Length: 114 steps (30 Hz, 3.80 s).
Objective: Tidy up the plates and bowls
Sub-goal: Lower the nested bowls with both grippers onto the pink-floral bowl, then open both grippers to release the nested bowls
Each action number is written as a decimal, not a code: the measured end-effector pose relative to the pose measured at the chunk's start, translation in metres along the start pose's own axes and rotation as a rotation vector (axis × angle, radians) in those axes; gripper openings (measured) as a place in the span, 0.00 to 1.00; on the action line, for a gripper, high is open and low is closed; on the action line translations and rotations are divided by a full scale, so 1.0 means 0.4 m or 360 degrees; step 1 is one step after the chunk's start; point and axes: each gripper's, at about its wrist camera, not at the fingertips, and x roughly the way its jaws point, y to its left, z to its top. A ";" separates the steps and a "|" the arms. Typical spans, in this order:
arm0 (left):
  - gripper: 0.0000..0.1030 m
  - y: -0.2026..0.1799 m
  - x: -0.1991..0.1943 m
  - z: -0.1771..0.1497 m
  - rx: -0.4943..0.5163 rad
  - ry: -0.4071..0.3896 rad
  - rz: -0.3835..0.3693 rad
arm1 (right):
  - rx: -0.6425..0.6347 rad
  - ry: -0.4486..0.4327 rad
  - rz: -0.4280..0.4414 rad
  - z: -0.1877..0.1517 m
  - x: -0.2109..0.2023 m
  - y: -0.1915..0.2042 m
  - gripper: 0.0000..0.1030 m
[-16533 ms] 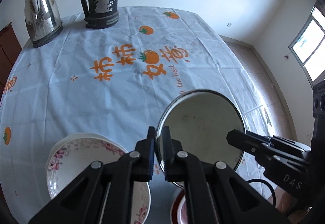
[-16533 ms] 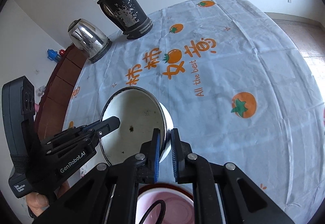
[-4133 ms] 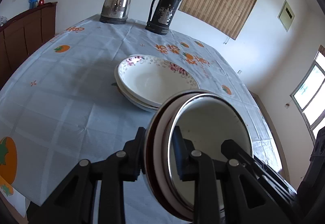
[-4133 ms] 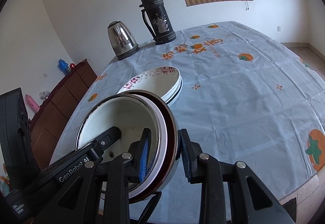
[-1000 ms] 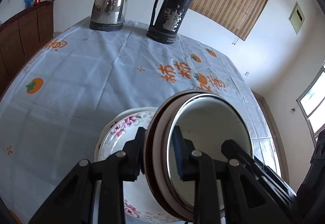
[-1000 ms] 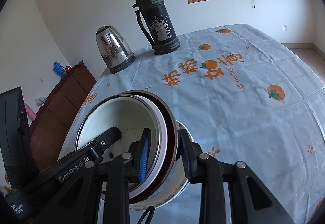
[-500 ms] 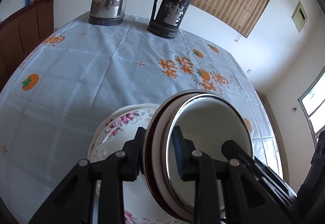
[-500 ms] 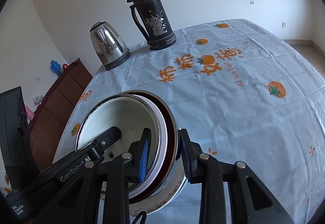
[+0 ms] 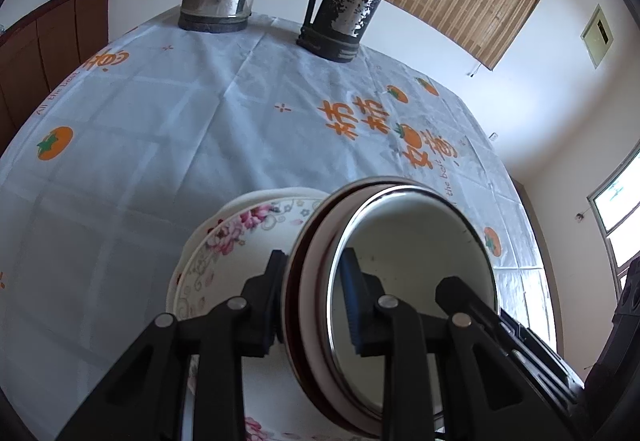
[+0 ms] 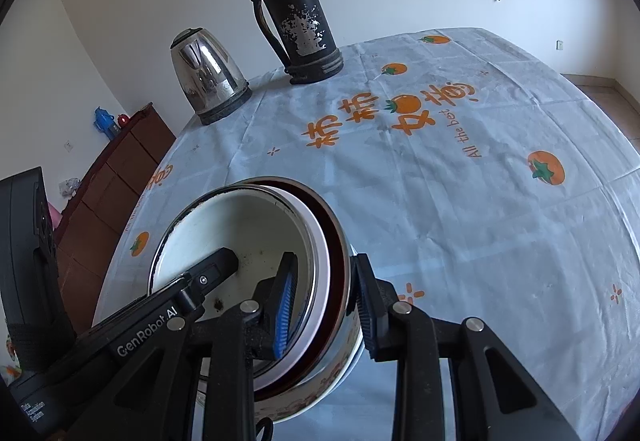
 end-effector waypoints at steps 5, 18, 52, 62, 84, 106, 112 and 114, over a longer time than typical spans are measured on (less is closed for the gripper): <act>0.25 0.007 0.009 -0.003 -0.0010 0.0015 0.0004 | -0.0006 0.0019 -0.0010 -0.001 0.009 0.004 0.30; 0.26 0.021 0.030 -0.001 -0.0041 0.0047 0.0006 | -0.0043 0.0058 -0.0039 0.000 0.039 0.012 0.30; 0.34 0.051 0.020 -0.016 -0.0037 0.0001 0.0006 | -0.0136 0.0006 -0.0024 -0.018 0.035 0.044 0.33; 0.53 0.061 0.003 0.002 -0.0027 -0.0043 0.0073 | -0.0034 -0.0014 0.0130 -0.014 0.024 0.028 0.41; 0.76 0.023 -0.021 -0.023 0.0099 -0.0093 0.0205 | 0.0010 -0.0203 0.0151 -0.027 -0.061 -0.004 0.61; 0.92 0.006 -0.039 -0.059 0.0160 -0.0120 0.0210 | 0.0001 -0.0263 0.0155 -0.058 -0.091 -0.023 0.69; 0.92 0.016 -0.045 -0.063 0.0127 -0.0119 0.0160 | -0.0018 -0.0328 0.0123 -0.069 -0.105 -0.023 0.69; 0.92 0.013 -0.053 -0.067 0.0148 -0.0136 0.0163 | -0.0019 -0.0343 0.0131 -0.071 -0.110 -0.023 0.69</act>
